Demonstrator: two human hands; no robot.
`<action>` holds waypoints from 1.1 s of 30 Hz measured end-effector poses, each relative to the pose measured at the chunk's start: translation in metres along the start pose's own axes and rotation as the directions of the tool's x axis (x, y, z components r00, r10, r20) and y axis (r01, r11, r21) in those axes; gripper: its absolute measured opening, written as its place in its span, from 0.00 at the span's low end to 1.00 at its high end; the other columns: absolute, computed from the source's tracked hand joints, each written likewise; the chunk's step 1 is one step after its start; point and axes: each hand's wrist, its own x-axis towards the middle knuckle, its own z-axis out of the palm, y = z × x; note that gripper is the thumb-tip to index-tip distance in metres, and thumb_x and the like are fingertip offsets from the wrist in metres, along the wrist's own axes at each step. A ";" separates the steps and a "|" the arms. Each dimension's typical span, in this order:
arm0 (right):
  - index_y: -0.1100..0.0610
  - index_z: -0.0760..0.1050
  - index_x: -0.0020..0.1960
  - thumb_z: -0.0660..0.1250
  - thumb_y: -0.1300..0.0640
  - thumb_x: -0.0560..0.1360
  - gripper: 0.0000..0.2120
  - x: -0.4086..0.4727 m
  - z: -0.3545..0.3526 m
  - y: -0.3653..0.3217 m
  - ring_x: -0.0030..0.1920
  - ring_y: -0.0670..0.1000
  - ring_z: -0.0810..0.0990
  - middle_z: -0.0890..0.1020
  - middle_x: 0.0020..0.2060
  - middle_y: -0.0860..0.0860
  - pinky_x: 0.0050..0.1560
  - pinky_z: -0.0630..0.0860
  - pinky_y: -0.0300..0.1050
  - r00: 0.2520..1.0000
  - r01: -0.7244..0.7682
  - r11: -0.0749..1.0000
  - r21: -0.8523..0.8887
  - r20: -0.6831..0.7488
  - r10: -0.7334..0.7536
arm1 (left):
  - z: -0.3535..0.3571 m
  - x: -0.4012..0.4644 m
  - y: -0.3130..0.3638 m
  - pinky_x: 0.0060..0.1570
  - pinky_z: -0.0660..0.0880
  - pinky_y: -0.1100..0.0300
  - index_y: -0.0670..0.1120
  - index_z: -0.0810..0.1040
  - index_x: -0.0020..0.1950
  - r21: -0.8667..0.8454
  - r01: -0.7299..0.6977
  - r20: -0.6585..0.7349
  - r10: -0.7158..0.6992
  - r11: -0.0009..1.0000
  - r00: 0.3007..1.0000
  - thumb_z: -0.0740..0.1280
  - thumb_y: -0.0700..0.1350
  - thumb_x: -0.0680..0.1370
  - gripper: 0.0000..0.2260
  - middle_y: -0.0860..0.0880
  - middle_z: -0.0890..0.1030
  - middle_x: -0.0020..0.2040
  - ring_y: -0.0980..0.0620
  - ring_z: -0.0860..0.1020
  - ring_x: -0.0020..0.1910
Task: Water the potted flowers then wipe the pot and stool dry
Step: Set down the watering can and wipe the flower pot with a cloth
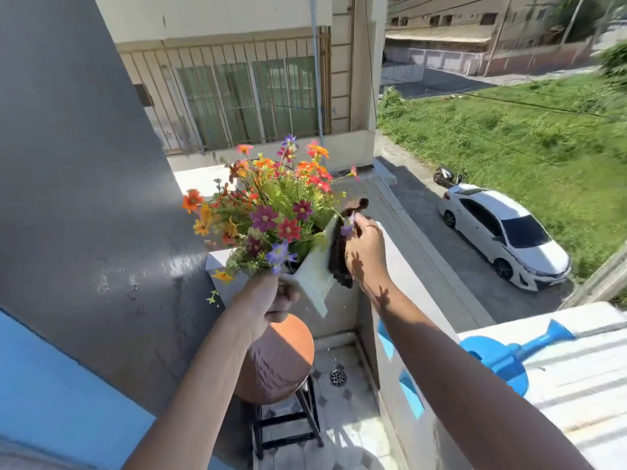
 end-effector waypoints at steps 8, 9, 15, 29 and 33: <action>0.62 0.76 0.65 0.65 0.60 0.79 0.15 -0.082 0.029 -0.002 0.49 0.48 0.72 0.77 0.48 0.53 0.49 0.67 0.31 0.960 0.254 0.966 0.048 0.108 -0.257 | -0.002 0.004 0.007 0.17 0.53 0.68 0.44 0.69 0.36 -0.265 0.016 -0.055 -0.032 0.964 0.998 0.54 0.41 0.82 0.15 0.45 0.73 0.25 0.58 0.58 0.15; 0.61 0.75 0.66 0.64 0.59 0.79 0.16 -0.090 0.030 0.005 0.50 0.49 0.73 0.76 0.49 0.54 0.49 0.66 0.32 0.960 0.252 0.967 0.035 0.117 -0.254 | -0.004 0.003 0.007 0.16 0.53 0.69 0.45 0.69 0.36 -0.285 0.023 -0.042 -0.037 0.958 0.998 0.54 0.41 0.82 0.15 0.45 0.72 0.25 0.58 0.58 0.14; 0.64 0.79 0.51 0.64 0.55 0.78 0.12 -0.091 0.035 0.054 0.45 0.57 0.79 0.82 0.45 0.57 0.47 0.74 0.48 0.997 -0.070 0.997 -0.025 0.028 0.070 | -0.010 0.006 0.001 0.13 0.54 0.68 0.46 0.66 0.37 -0.291 0.062 -0.001 -0.065 0.955 0.998 0.54 0.38 0.82 0.14 0.46 0.69 0.31 0.58 0.58 0.14; 0.65 0.78 0.60 0.68 0.63 0.77 0.13 -0.069 0.030 0.028 0.52 0.48 0.75 0.79 0.48 0.52 0.56 0.68 0.31 0.983 0.178 0.984 0.027 -0.047 -0.176 | -0.002 0.006 -0.003 0.13 0.54 0.69 0.45 0.64 0.36 -0.447 0.082 0.065 -0.059 0.891 0.996 0.52 0.41 0.83 0.15 0.44 0.69 0.30 0.59 0.59 0.15; 0.62 0.81 0.48 0.70 0.62 0.76 0.03 -0.081 0.032 0.045 0.43 0.45 0.74 0.78 0.38 0.45 0.48 0.73 0.45 0.999 -0.002 0.998 0.056 -0.052 0.005 | -0.006 0.006 -0.005 0.15 0.54 0.68 0.44 0.66 0.37 -0.395 0.059 0.050 -0.042 0.917 0.998 0.51 0.40 0.83 0.15 0.44 0.70 0.30 0.58 0.59 0.16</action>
